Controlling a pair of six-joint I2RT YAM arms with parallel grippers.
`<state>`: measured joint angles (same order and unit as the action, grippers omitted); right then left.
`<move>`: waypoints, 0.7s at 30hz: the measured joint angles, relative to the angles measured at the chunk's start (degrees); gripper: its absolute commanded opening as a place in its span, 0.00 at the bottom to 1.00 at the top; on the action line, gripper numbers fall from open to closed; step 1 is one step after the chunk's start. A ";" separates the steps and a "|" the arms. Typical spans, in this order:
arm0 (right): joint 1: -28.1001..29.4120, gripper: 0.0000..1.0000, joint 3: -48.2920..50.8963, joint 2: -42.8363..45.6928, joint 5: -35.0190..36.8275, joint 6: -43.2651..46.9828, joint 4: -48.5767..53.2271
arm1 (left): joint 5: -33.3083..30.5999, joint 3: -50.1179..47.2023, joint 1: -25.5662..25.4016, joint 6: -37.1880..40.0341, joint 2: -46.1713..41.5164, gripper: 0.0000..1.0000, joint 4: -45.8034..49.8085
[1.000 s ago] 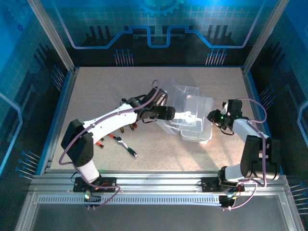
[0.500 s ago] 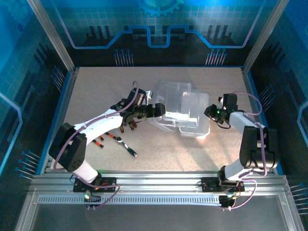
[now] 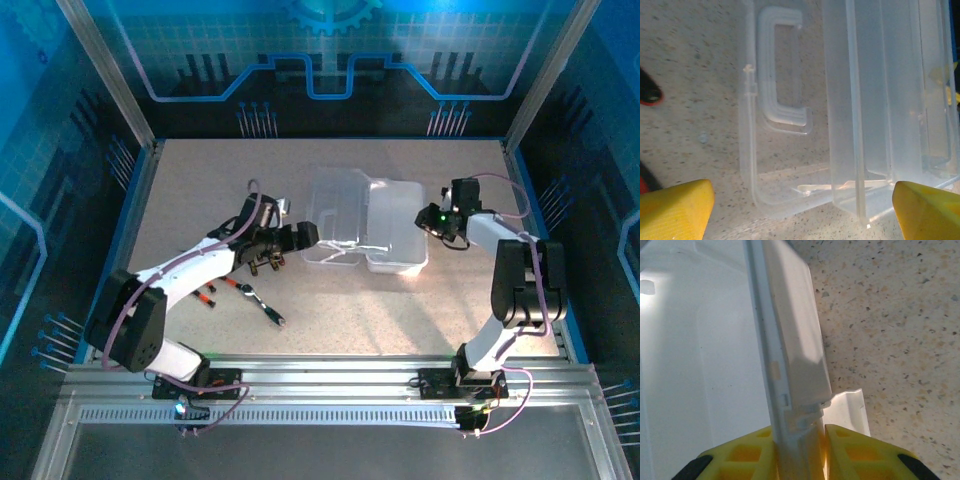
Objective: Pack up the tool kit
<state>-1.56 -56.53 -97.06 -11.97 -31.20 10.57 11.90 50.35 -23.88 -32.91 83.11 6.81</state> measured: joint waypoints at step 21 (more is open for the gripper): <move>1.88 0.57 -8.59 5.51 3.10 3.04 7.34 | -19.19 -4.74 6.21 -10.47 -27.56 0.72 29.66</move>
<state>0.32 -65.12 -91.55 -8.86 -28.16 17.91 -7.29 45.60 -17.67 -43.38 55.55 36.47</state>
